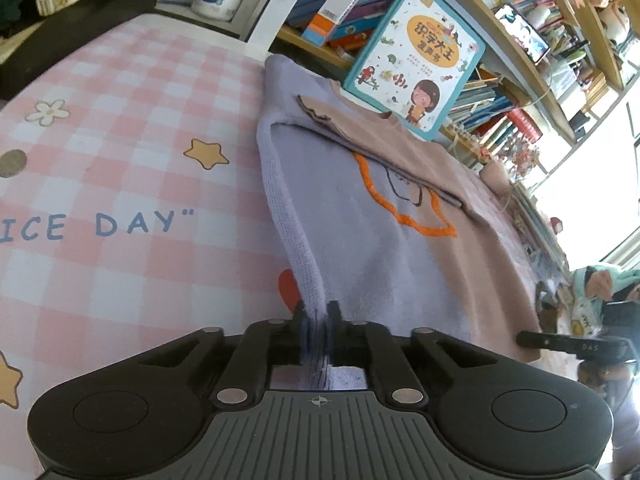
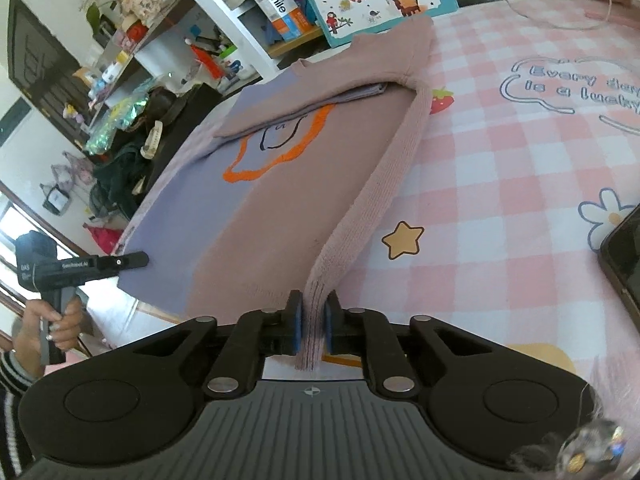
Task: Fold clothes
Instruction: 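Lift the hem with both grippers and fold it toward the collar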
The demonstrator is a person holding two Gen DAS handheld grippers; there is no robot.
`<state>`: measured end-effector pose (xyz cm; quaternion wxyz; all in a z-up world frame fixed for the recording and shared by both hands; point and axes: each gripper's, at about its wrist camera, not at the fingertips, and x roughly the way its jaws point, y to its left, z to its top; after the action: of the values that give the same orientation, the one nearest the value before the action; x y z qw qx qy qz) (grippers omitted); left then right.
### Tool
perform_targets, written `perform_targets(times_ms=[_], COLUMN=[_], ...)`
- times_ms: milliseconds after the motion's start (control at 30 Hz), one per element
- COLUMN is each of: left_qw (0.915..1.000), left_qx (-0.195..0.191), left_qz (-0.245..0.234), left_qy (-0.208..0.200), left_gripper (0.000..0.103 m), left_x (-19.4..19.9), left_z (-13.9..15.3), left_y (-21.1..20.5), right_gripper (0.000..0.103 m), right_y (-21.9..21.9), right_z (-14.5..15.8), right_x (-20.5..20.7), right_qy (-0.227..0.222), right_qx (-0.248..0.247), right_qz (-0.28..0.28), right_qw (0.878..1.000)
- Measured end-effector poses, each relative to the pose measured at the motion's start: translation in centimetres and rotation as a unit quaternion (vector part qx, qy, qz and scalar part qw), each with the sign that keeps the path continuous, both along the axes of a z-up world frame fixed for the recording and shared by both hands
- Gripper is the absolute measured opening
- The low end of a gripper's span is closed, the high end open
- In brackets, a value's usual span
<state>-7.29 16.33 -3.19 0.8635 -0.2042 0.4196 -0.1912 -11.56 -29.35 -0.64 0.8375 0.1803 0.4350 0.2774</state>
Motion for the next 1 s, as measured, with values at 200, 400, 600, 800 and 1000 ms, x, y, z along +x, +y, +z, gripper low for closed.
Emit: perform_targets(times_ms=[200, 400, 600, 800, 1000], left_qw=[0.9992, 0.9946, 0.9780, 0.9496, 0.9399], left_qx=[-0.033, -0.102, -0.200, -0.281, -0.279], left_qz=[-0.007, 0.005, 0.029, 0.056, 0.100], left_qy=[0.019, 0.016, -0.051, -0.126, -0.169], left_gripper=[0.004, 0.004, 0.004, 0.004, 0.004], left_x=[-1.6, -2.8, -1.7, 1.3, 5.5], left_z=[0.2, 0.3, 1.6, 2.5, 4.5], left_y=[0.6, 1.5, 1.6, 0.2, -0.3], right_gripper=[0.008, 0.008, 0.008, 0.007, 0.007], right_y=[-0.8, -1.9, -2.4, -2.4, -3.3], right_z=[-0.1, 0.0, 1.8, 4.7, 6.6], right_x=[-1.4, -2.6, -0.8, 3.1, 8.2], right_qy=[0.011, 0.015, -0.032, -0.121, -0.154], right_qx=[0.011, 0.073, 0.171, 0.239, 0.270], right_qz=[0.001, 0.012, 0.005, -0.044, -0.107], right_qw=[1.000, 0.997, 0.985, 0.963, 0.944])
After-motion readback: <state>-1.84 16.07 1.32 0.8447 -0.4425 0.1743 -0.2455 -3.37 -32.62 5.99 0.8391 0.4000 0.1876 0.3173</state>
